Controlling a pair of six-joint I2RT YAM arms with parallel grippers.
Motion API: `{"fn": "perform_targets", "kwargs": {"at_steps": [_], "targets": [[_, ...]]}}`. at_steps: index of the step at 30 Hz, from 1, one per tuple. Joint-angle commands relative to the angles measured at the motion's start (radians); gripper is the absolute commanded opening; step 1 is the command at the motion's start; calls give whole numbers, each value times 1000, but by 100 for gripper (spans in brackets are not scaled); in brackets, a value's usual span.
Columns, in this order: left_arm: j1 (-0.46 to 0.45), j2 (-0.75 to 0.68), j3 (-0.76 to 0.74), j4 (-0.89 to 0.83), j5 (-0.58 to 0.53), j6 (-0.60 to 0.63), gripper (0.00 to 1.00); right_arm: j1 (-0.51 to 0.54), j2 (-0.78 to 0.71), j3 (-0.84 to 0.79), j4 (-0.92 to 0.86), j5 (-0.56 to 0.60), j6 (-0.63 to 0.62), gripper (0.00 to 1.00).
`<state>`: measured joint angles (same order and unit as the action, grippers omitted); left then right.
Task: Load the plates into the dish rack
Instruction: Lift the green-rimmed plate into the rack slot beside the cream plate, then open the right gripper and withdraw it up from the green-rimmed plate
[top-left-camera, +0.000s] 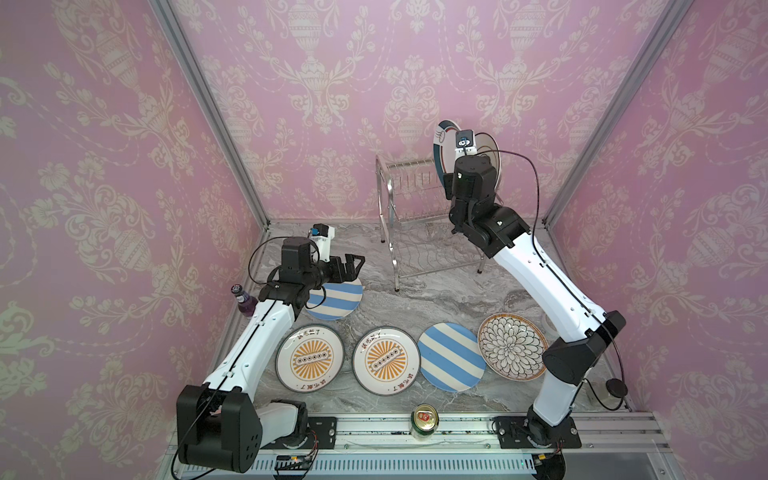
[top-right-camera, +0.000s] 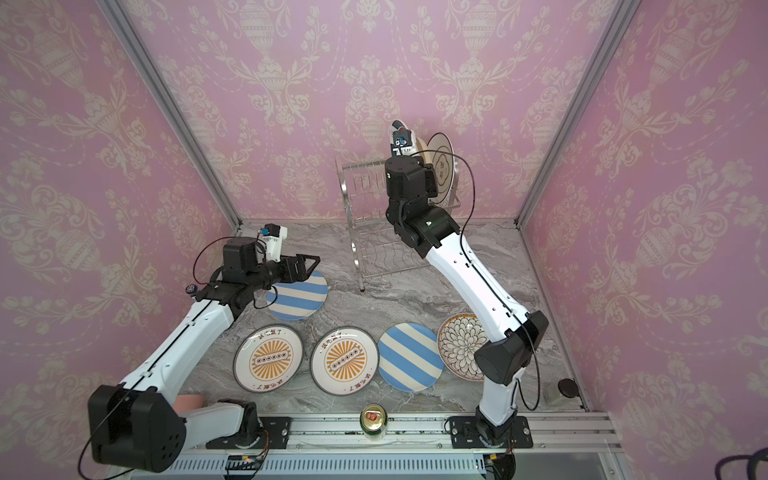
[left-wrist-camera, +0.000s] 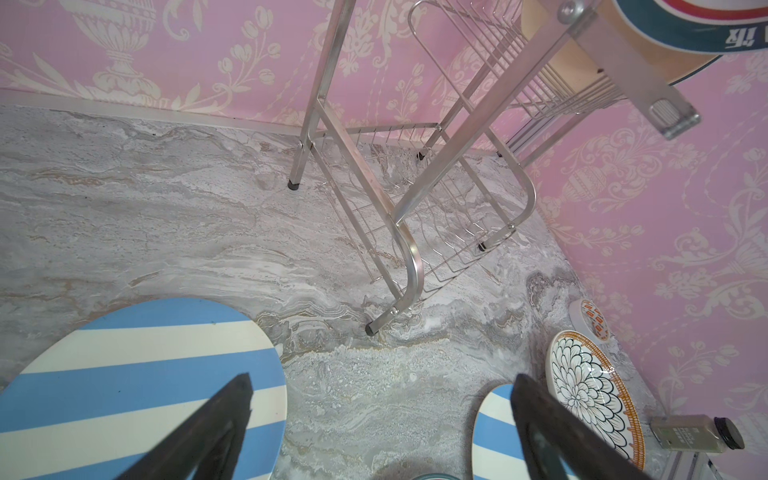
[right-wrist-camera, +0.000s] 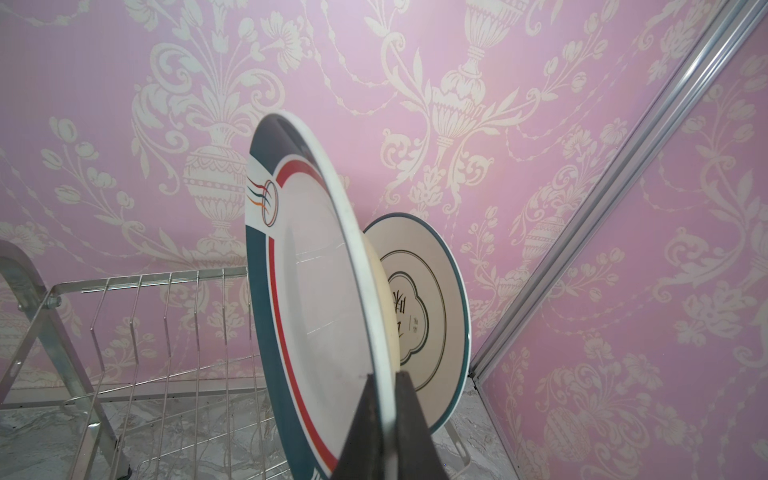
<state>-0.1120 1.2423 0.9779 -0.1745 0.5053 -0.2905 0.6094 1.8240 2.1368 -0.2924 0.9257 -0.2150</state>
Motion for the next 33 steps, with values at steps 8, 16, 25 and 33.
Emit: {"fn": "perform_targets", "kwargs": {"at_steps": [8,16,25,33], "targets": [[24,-17,-35,-1,51,6,99,7,85,106,121,81,-57,0],[28,-18,-45,12,61,-5,99,6,110,94,150,112,-73,0],[33,-9,-62,26,56,-4,99,-21,113,73,105,79,-29,0],[40,-4,-71,55,60,-21,99,-49,116,62,78,44,1,0]]}}
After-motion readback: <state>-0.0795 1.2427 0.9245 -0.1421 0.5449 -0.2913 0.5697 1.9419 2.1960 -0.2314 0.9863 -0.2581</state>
